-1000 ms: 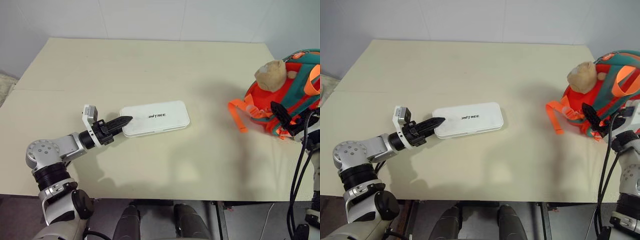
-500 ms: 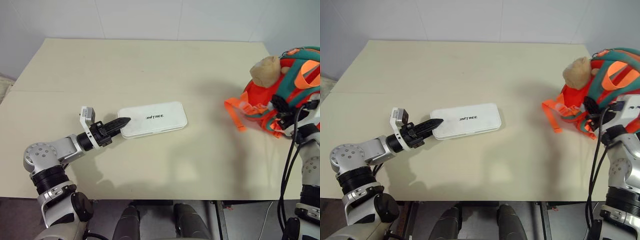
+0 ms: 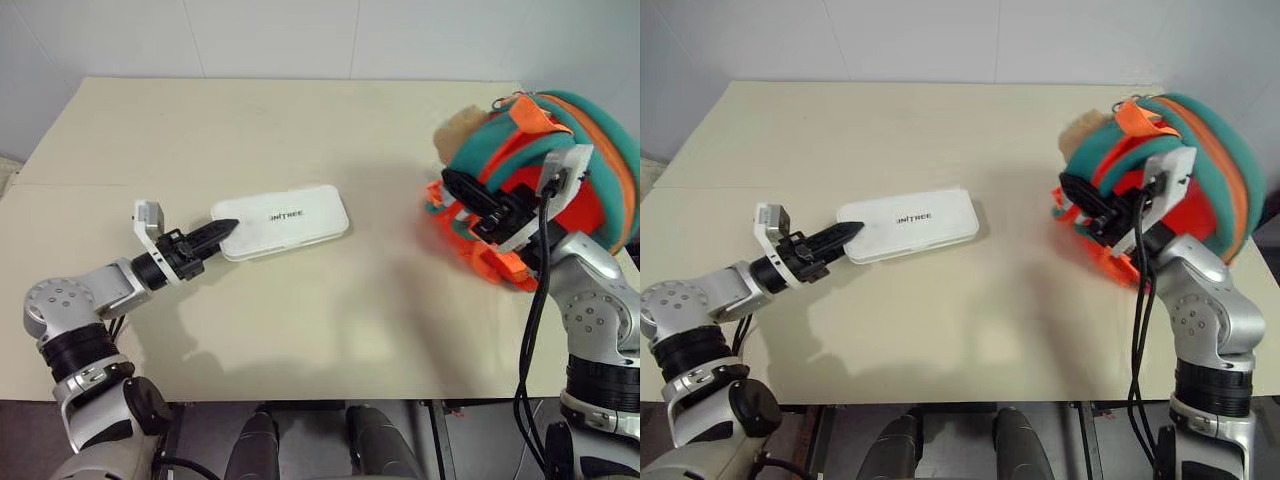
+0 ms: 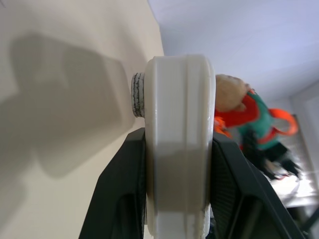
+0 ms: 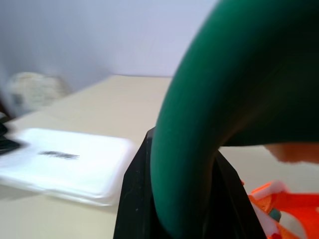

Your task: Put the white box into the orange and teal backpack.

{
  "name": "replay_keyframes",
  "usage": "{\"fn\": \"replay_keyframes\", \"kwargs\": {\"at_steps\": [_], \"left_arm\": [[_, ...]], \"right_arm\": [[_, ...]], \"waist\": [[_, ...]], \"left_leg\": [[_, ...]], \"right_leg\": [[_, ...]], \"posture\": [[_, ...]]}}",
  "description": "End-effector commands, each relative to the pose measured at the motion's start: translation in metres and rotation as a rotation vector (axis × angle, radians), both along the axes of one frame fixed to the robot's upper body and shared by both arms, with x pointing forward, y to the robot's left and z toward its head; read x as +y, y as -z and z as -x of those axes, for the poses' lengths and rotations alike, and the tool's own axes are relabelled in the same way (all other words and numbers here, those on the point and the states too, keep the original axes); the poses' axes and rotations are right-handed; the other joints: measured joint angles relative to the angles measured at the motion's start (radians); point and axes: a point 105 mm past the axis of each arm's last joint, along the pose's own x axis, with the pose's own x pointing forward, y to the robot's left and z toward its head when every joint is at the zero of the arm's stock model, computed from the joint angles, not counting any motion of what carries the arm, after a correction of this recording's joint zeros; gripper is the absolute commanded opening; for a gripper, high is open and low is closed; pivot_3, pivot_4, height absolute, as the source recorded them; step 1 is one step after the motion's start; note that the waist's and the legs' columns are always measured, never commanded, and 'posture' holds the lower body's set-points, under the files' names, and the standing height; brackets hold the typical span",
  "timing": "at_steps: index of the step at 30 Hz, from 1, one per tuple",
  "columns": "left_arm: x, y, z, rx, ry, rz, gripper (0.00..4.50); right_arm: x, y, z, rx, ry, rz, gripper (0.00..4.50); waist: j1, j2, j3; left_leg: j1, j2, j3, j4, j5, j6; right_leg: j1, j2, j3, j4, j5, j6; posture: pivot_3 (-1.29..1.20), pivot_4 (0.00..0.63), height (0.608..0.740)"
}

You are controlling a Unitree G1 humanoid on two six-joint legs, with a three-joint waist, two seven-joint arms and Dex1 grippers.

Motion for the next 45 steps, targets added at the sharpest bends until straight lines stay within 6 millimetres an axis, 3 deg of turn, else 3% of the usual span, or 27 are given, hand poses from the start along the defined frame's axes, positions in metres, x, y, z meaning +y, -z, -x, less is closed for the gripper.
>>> {"fn": "replay_keyframes", "kwargs": {"at_steps": [1, 5, 9, 13, 23, 28, 33, 37, 42, 45], "left_arm": [[0.017, -0.019, -0.002, -0.072, -0.045, 0.008, 1.31], [0.029, -0.023, -0.004, -0.082, -0.078, -0.009, 1.31], [0.037, -0.029, -0.004, -0.094, -0.091, -0.030, 1.31], [0.042, -0.032, -0.002, -0.099, -0.092, -0.051, 1.31], [0.055, -0.059, 0.018, -0.180, -0.030, -0.188, 1.31], [0.061, -0.075, 0.024, -0.238, -0.022, -0.255, 1.31], [0.065, -0.086, 0.025, -0.296, -0.030, -0.303, 1.31], [0.063, -0.095, 0.029, -0.363, -0.017, -0.328, 1.31], [0.053, -0.125, 0.059, -0.691, 0.039, -0.383, 1.31], [0.055, -0.158, 0.082, -1.007, -0.023, -0.325, 1.31]], "right_arm": [[0.039, -0.032, 0.031, -0.108, -0.231, -0.001, 0.06], [0.063, -0.040, 0.054, -0.107, -0.417, 0.019, 0.06], [0.074, -0.039, 0.076, -0.100, -0.576, 0.077, 0.06], [0.074, -0.035, 0.088, -0.087, -0.658, 0.140, 0.06], [0.063, 0.005, 0.129, 0.017, -0.910, 0.364, 0.06], [0.059, 0.001, 0.142, 0.042, -1.010, 0.342, 0.06], [0.062, -0.017, 0.136, -0.001, -1.016, 0.274, 0.06], [0.061, -0.008, 0.135, 0.018, -1.016, 0.298, 0.06], [0.059, 0.009, 0.125, 0.062, -0.956, 0.296, 0.06], [0.057, 0.014, 0.119, 0.073, -0.935, 0.282, 0.06]], "waist": [[-0.001, 0.000, 0.000], [0.003, 0.000, 0.000], [0.004, 0.000, 0.000], [0.006, 0.000, 0.000], [0.004, 0.000, 0.001], [0.003, 0.000, 0.001], [0.002, -0.001, 0.001], [0.006, -0.001, 0.001], [0.008, -0.001, 0.001], [0.005, -0.001, 0.001]], "left_leg": [[0.000, 0.000, 0.000, -0.001, 0.000, 0.000], [-0.001, 0.000, 0.000, -0.002, 0.000, 0.000], [-0.002, 0.000, 0.000, -0.002, -0.001, 0.000], [-0.002, 0.000, 0.000, -0.002, -0.001, 0.000], [-0.002, 0.001, 0.000, -0.002, -0.002, 0.000], [-0.002, 0.001, 0.000, -0.002, -0.003, 0.000], [-0.002, 0.001, 0.000, -0.002, -0.003, 0.000], [-0.002, 0.001, 0.000, -0.002, -0.003, 0.000], [-0.003, 0.002, 0.001, -0.002, -0.004, 0.000], [-0.002, 0.002, 0.001, -0.002, -0.005, 0.000]], "right_leg": [[-0.001, 0.000, 0.000, 0.000, 0.000, 0.000], [-0.001, 0.000, 0.000, 0.000, -0.001, -0.001], [-0.001, 0.000, -0.001, -0.002, -0.001, -0.001], [-0.001, 0.000, -0.001, -0.002, -0.001, -0.001], [-0.002, 0.000, -0.001, -0.002, -0.002, -0.002], [-0.002, 0.000, -0.001, -0.002, -0.003, -0.002], [-0.002, 0.000, -0.001, -0.002, -0.003, -0.003], [-0.002, 0.000, -0.001, -0.003, -0.004, -0.003], [-0.002, -0.001, -0.001, -0.004, -0.005, -0.003], [-0.002, 0.000, -0.002, -0.003, -0.005, -0.004]], "posture": [[0.00, 0.150, 0.740], [0.00, 0.150, 0.740], [0.00, 0.150, 0.740], [0.00, 0.150, 0.740], [0.00, 0.150, 0.740], [0.00, 0.150, 0.740], [0.00, 0.150, 0.740], [0.00, 0.150, 0.740], [0.00, 0.150, 0.740], [0.00, 0.150, 0.740]]}}
